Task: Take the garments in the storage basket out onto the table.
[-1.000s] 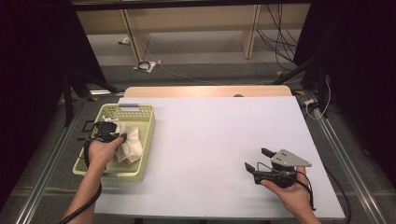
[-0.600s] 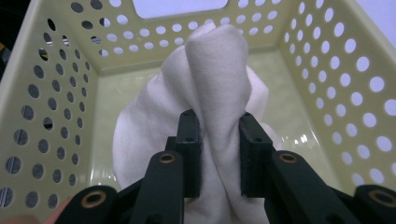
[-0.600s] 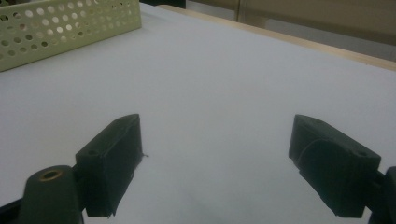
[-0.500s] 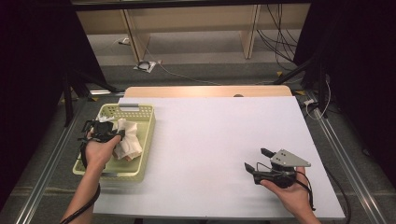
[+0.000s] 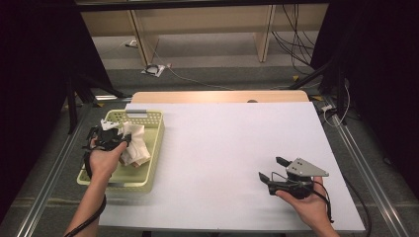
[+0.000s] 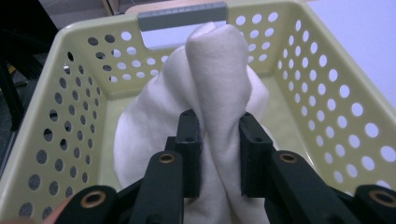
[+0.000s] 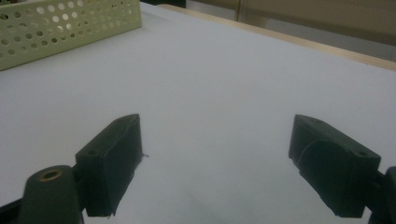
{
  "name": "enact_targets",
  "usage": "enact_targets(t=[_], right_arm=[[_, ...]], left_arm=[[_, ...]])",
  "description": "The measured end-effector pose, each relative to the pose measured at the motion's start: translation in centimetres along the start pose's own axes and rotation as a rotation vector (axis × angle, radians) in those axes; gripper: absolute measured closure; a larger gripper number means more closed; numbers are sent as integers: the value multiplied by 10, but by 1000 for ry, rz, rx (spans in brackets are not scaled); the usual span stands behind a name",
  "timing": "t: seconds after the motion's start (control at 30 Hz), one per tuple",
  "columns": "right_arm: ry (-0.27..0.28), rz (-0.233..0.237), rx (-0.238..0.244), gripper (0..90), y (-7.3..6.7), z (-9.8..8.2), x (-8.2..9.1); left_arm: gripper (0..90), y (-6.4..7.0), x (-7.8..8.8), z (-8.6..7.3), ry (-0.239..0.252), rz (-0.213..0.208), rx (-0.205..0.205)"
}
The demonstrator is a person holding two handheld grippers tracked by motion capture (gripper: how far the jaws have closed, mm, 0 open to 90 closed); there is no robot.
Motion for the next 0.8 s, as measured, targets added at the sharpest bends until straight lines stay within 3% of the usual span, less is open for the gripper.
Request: enact_targets(t=[0.8], right_arm=[[2,1,4,184,0,0,0]], left_arm=[[735,10,16,14,116,-38,4]])
Point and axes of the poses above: each handheld gripper's, and its own axes: x roughly backward along the jaws, z roughly out of its top, y roughly to its right, the point moved 6 cm from there along -x, roughly forward along the jaws, and after that the axes turned 11 degrees about x, right-handed, at the moved point
